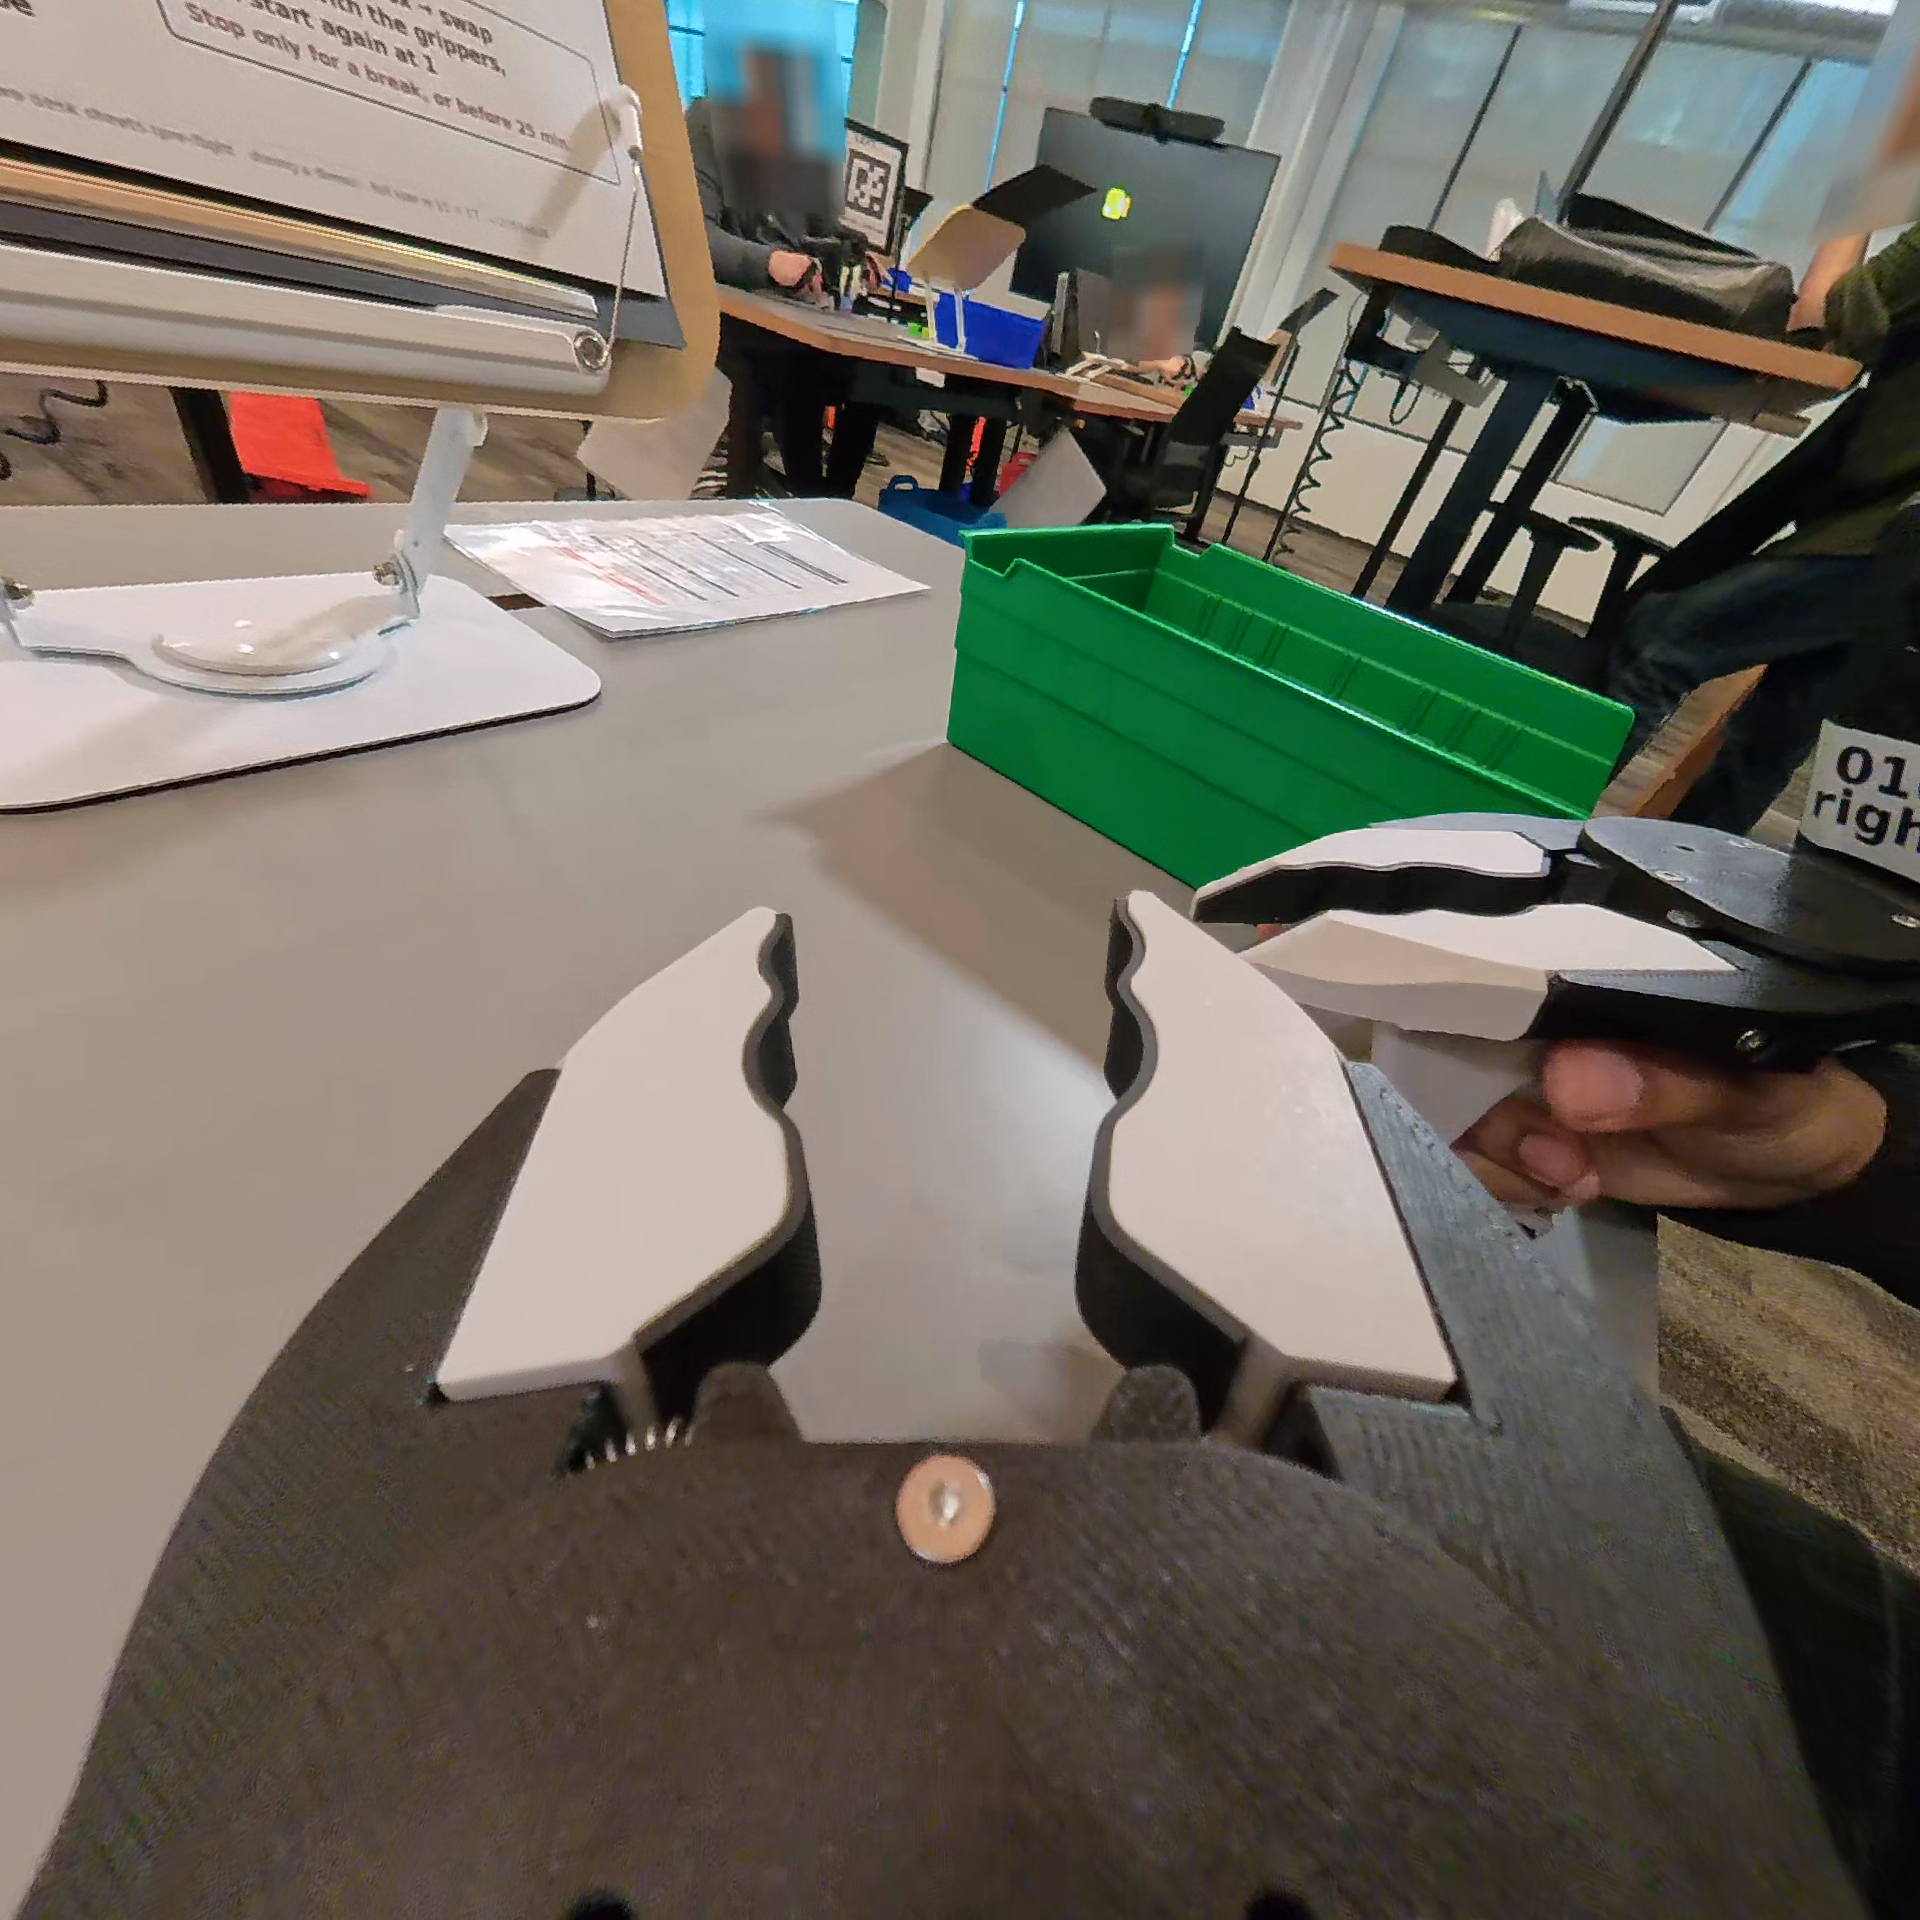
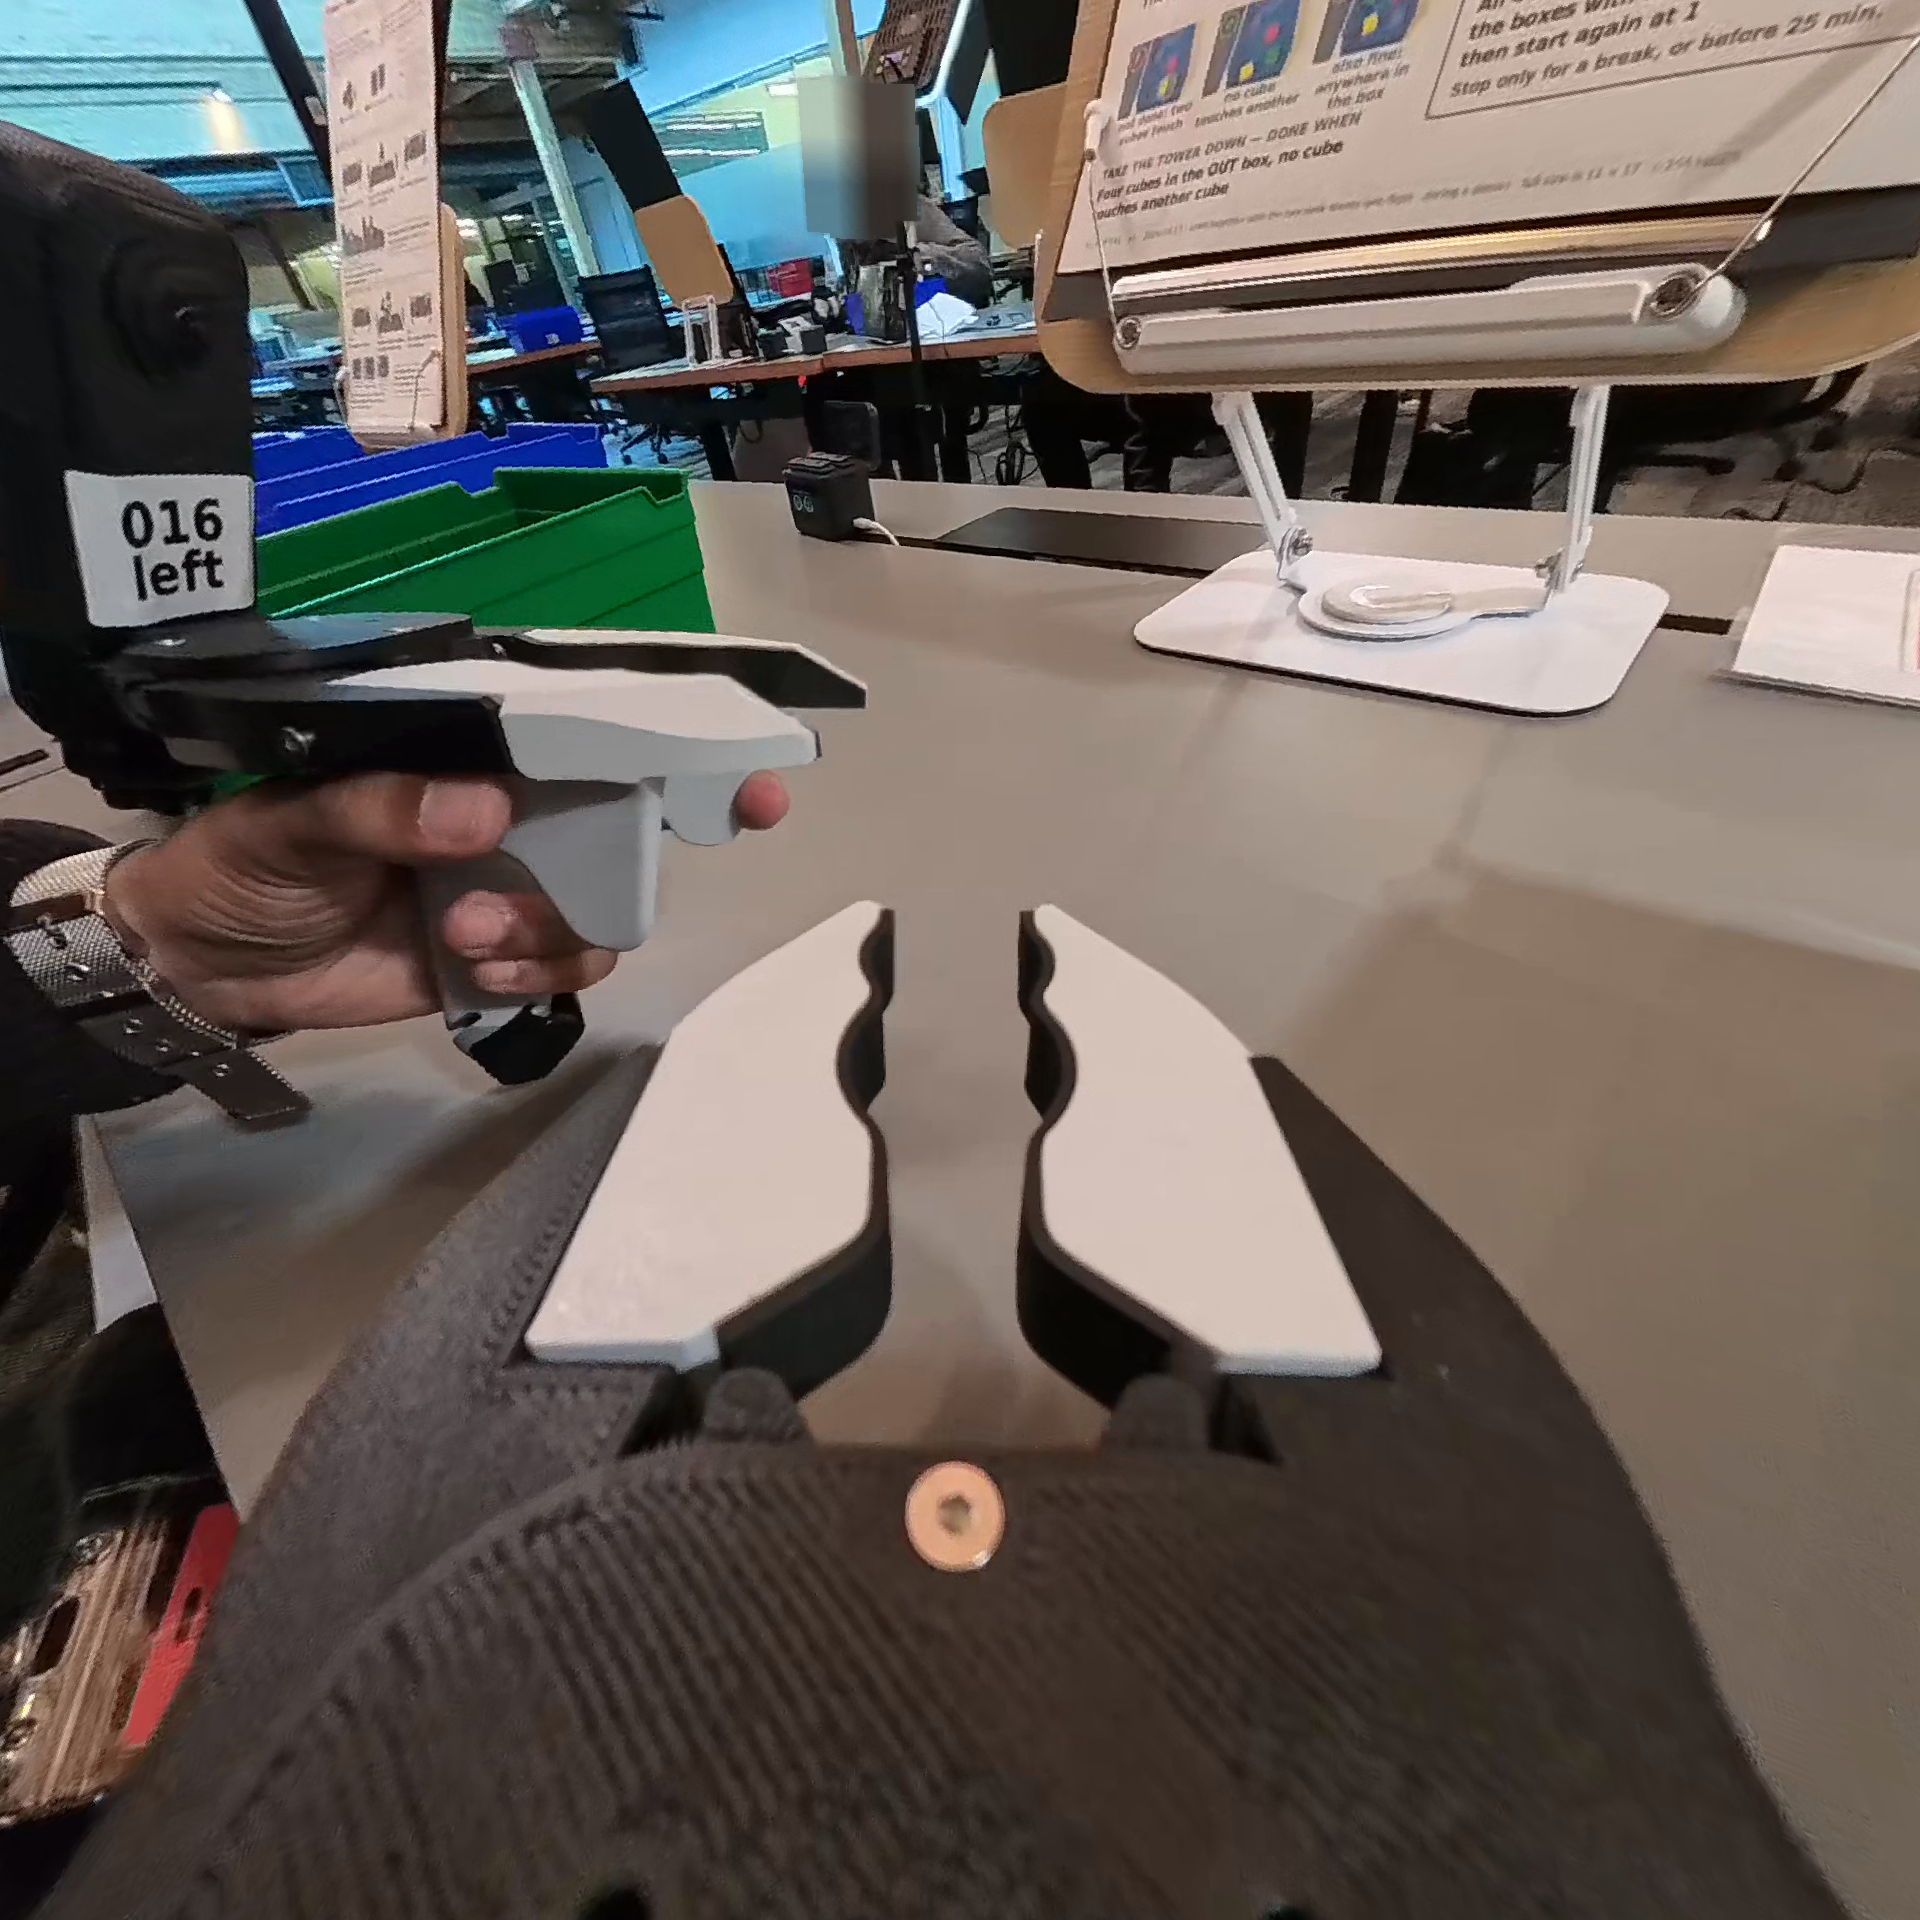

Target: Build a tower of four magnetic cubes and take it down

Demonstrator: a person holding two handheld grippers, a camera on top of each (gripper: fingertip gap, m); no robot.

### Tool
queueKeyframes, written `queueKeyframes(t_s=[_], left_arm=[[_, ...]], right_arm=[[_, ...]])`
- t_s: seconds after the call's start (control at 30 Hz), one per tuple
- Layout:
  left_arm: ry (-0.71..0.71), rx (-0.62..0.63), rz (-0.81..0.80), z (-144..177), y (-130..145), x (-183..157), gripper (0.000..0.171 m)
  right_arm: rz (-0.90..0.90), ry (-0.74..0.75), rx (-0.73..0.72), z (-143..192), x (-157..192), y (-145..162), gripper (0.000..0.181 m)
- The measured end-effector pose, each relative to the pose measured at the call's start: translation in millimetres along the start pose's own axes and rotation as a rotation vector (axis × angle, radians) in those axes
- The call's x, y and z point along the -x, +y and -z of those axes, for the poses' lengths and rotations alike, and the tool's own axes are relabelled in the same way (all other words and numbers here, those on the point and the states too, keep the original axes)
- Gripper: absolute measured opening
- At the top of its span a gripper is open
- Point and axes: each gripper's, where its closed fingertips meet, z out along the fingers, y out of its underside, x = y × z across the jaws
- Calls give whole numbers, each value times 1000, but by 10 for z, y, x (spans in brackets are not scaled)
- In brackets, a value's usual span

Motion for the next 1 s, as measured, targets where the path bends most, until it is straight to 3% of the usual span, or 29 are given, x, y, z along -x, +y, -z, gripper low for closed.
queueKeyframes(t_s=[0.3,0.5,0.7,0.83,1.0], left_arm=[[13,-63,92,52,-176,-43,53],[17,-88,150,82,-250,-27,57],[-50,-103,-33,115,-306,-56,53],[1,-123,122,119,-324,-71,47],[-134,-32,-160,66,-135,53,38]], right_arm=[[-10,-39,9,-6,31,13,23],[43,-54,32,-28,105,40,34],[57,-39,38,-33,100,48,35],[67,-37,40,-35,108,51,35],[86,36,39,-44,19,42,47]])
